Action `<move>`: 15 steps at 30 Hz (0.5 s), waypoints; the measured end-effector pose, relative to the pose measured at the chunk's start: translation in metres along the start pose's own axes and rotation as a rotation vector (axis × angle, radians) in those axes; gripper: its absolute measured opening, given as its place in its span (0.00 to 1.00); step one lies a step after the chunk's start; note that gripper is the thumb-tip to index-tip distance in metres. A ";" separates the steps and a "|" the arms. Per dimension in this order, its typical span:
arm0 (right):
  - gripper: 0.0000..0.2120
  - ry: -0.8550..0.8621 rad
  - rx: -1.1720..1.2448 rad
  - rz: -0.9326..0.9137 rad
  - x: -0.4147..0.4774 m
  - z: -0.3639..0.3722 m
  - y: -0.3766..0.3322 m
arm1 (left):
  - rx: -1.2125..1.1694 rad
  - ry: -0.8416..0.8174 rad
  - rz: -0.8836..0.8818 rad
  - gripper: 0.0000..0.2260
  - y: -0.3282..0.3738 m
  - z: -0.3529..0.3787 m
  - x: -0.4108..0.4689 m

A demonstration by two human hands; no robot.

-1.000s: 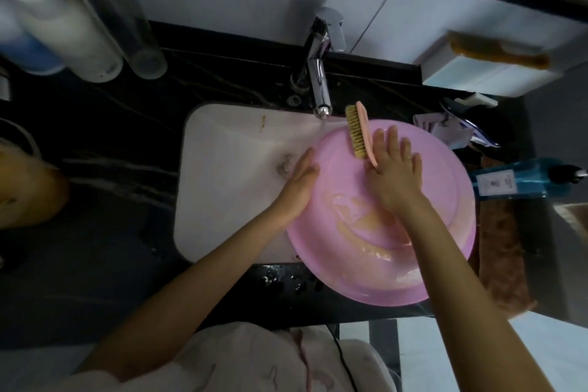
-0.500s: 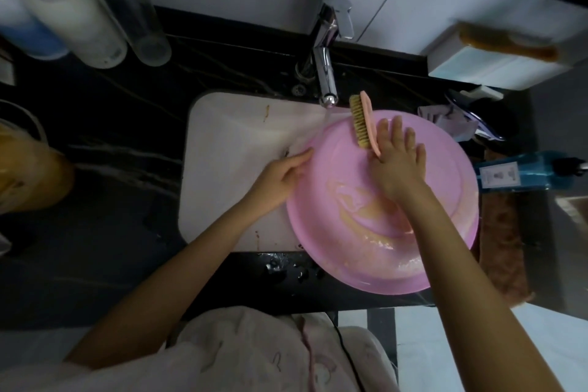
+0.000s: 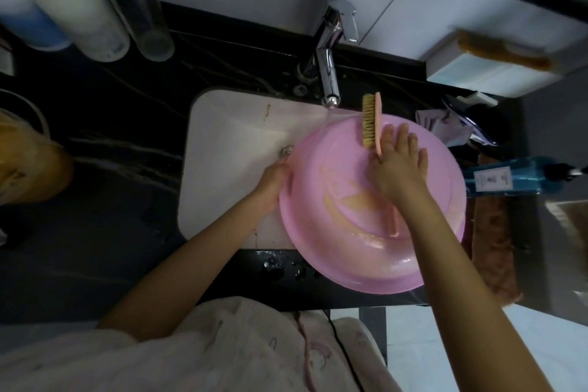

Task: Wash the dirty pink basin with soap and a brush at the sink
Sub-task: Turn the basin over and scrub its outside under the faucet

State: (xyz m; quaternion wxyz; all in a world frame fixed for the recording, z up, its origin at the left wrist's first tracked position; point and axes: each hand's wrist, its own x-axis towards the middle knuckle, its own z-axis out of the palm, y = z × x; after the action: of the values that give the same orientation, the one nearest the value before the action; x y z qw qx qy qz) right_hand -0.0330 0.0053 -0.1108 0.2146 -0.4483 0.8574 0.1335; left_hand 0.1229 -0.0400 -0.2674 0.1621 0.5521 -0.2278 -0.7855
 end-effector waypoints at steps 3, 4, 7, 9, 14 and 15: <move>0.30 -0.026 -0.014 -0.094 0.008 -0.004 -0.001 | -0.012 0.017 -0.006 0.15 0.017 -0.004 0.020; 0.29 -0.043 -0.027 -0.117 0.012 -0.006 -0.003 | -0.001 0.027 -0.028 0.11 0.024 -0.004 0.020; 0.29 -0.088 -0.052 -0.133 0.019 -0.009 -0.008 | 0.051 0.022 -0.066 0.09 0.038 -0.002 0.014; 0.29 -0.096 -0.056 -0.124 0.020 -0.009 -0.012 | 0.131 -0.020 -0.068 0.12 0.043 -0.001 0.010; 0.30 -0.099 -0.035 -0.113 0.021 -0.007 -0.016 | 0.501 0.001 0.346 0.21 0.069 0.016 -0.004; 0.30 -0.098 -0.032 -0.114 0.021 -0.007 -0.016 | 0.632 -0.067 0.510 0.21 0.074 0.027 -0.010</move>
State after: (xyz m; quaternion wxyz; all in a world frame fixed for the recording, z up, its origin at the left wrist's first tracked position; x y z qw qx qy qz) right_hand -0.0323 -0.0210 -0.1155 0.2563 -0.4928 0.8167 0.1565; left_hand 0.1017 -0.0920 -0.2120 0.1665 0.4745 -0.5927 -0.6291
